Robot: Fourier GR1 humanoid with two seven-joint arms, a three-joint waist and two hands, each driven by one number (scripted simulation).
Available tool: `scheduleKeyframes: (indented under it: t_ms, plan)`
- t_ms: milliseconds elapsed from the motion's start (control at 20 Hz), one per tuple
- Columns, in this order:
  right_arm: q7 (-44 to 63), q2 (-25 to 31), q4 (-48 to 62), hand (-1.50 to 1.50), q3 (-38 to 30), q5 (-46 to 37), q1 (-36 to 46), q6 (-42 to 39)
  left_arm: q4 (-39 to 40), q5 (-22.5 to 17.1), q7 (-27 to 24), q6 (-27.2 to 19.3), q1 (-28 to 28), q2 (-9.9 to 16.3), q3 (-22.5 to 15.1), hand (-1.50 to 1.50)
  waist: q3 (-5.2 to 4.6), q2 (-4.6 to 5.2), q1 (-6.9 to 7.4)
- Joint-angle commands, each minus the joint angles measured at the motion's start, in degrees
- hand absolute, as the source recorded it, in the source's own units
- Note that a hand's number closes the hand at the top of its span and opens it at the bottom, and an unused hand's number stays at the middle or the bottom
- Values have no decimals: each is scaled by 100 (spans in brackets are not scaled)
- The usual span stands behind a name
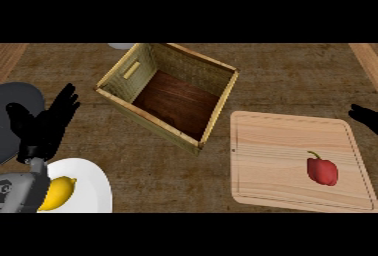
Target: Pick the bell pepper from the cutting board and place it in the basket
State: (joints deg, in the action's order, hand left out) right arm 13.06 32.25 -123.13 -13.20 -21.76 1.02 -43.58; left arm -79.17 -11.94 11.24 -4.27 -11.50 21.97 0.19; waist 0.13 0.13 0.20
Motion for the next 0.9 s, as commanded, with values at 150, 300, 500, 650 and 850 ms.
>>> scheduleKeyframes:
  t_ms: [150, 300, 500, 650, 850]
  plan:
    - [-1469, -766, 1124, -150, 778, -1365, -427, 1389, 293, 74, -380, 235, 184, -70, 139, 0, -9, 0, -8]
    - [-1081, -739, 1320, -150, 1003, -1784, -67, 1292, 408, 207, -326, 176, -69, -219, 181, 0, -14, -3, -15]
    - [-1493, -535, 2028, -150, 924, -2026, 41, 1247, 269, 136, -183, 397, 64, -107, 365, 0, -14, -8, -12]
    - [-1470, -653, 2274, -150, 1264, -2485, 119, 1405, 77, 188, 252, 336, -238, -43, 418, 0, -13, -8, -11]
    - [-1967, -586, 2755, -150, 974, -2591, 151, 1546, -274, 512, 392, 214, -56, -257, 305, 0, -12, -14, -11]
